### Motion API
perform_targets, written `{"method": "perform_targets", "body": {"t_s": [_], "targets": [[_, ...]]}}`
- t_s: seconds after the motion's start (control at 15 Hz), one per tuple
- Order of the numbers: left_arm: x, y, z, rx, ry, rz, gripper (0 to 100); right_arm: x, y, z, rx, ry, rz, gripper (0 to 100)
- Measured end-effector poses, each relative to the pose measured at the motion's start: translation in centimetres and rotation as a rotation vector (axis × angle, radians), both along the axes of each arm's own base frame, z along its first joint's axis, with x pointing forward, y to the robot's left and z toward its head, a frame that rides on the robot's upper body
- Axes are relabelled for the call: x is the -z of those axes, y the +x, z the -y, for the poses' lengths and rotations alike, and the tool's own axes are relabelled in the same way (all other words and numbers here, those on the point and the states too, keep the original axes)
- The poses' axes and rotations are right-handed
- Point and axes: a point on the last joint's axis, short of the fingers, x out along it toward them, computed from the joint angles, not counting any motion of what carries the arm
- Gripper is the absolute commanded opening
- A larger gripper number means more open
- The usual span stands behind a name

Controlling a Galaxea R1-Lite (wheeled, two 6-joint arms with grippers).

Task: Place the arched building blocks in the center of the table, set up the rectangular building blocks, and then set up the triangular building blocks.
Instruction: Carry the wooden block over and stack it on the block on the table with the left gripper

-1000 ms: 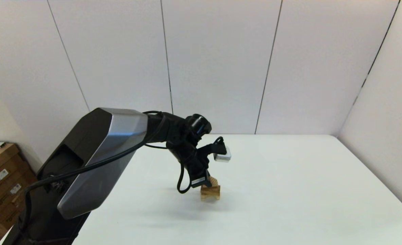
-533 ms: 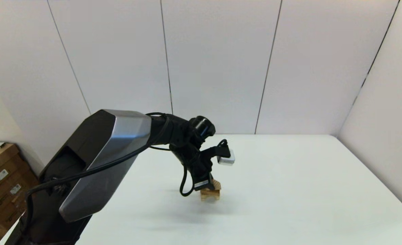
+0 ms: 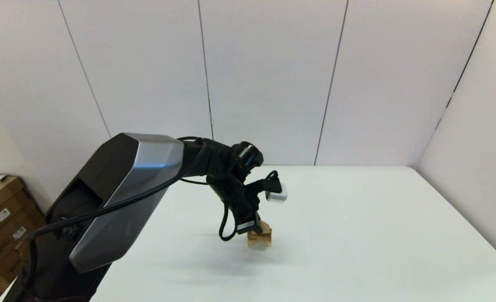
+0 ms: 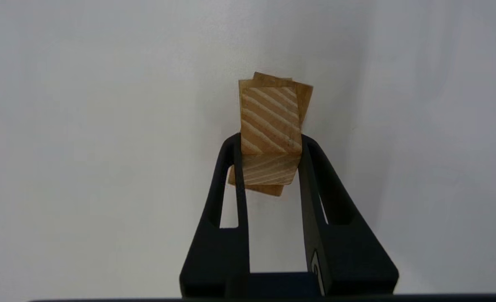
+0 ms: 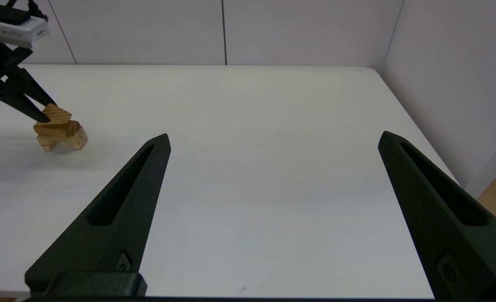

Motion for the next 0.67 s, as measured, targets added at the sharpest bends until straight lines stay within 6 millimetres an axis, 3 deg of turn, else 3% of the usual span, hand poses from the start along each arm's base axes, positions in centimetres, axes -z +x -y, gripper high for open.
{"method": "perform_targets", "body": {"t_s": [0.67], "targets": [[0.11, -0.07, 0.01, 0.001, 0.004, -0.003, 0, 0.00, 0.00, 0.00, 0.000, 0.000, 0.000, 100]]}}
